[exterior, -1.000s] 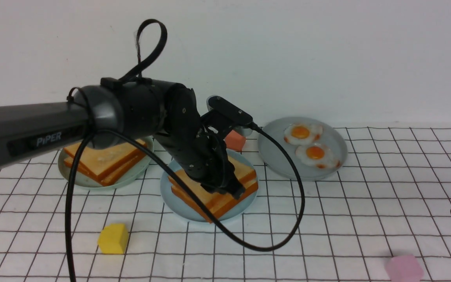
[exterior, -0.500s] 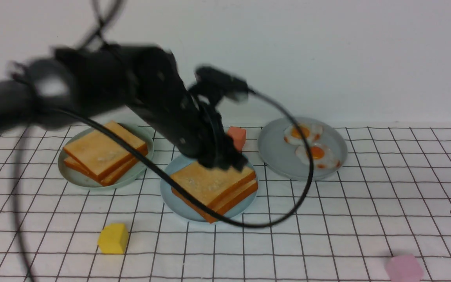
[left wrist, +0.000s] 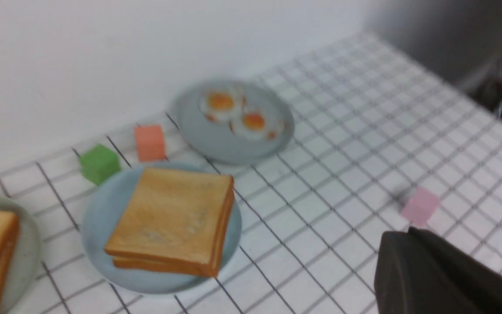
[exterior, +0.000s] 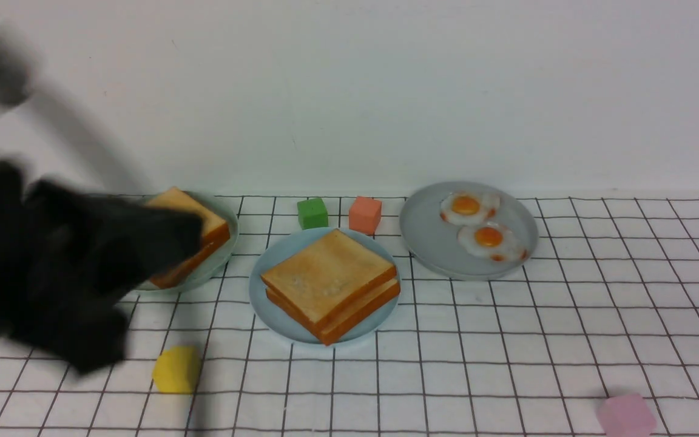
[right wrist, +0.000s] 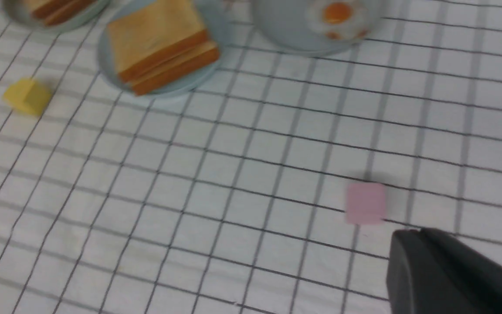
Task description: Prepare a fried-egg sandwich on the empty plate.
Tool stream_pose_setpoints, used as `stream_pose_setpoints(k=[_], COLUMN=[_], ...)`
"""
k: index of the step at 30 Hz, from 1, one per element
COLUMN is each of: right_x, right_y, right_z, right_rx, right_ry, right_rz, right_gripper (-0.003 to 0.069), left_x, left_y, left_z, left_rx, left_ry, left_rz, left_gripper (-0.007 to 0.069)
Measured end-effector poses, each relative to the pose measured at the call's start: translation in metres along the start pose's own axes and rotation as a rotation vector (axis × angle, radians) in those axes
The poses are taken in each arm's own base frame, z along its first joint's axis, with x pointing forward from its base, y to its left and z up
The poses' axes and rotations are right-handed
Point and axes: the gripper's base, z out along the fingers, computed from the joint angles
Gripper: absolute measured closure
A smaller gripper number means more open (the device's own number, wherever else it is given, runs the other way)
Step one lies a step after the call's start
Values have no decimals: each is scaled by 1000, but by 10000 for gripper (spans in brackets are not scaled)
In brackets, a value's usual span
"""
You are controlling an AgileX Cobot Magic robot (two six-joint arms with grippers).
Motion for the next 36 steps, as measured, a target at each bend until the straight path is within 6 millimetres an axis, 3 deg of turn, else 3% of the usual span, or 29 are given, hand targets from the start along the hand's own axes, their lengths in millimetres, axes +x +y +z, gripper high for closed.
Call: stream_pose_setpoints(k=[3, 6, 8, 13, 20, 29, 36], right_x=[20, 29, 42, 50, 49, 57, 59], right_y=[-12, -18, -26, -31, -31, -33, -38], right_z=[-9, -10, -9, 0, 23, 34, 30], right_rx=[60, 81, 118, 119, 115, 141, 204], right_ry=[-12, -26, -75, -190, -322, -290, -346], right_rz=[81, 115, 155, 204, 189, 171, 177], right_gripper=[657, 657, 657, 655, 652, 646, 644], left_x=[34, 49, 73, 98, 138, 166, 171], left_y=[1, 3, 6, 8, 14, 19, 19], left_z=[-29, -35, -43, -48, -35, -26, -25], left_rx=[-14, -22, -32, -34, -48, -60, -56], left_ry=[-128, -166, -218, -234, -137, -48, -23], left_rz=[-16, -24, -29, -31, -45, -57, -58], left_gripper=[638, 638, 638, 638, 638, 638, 638])
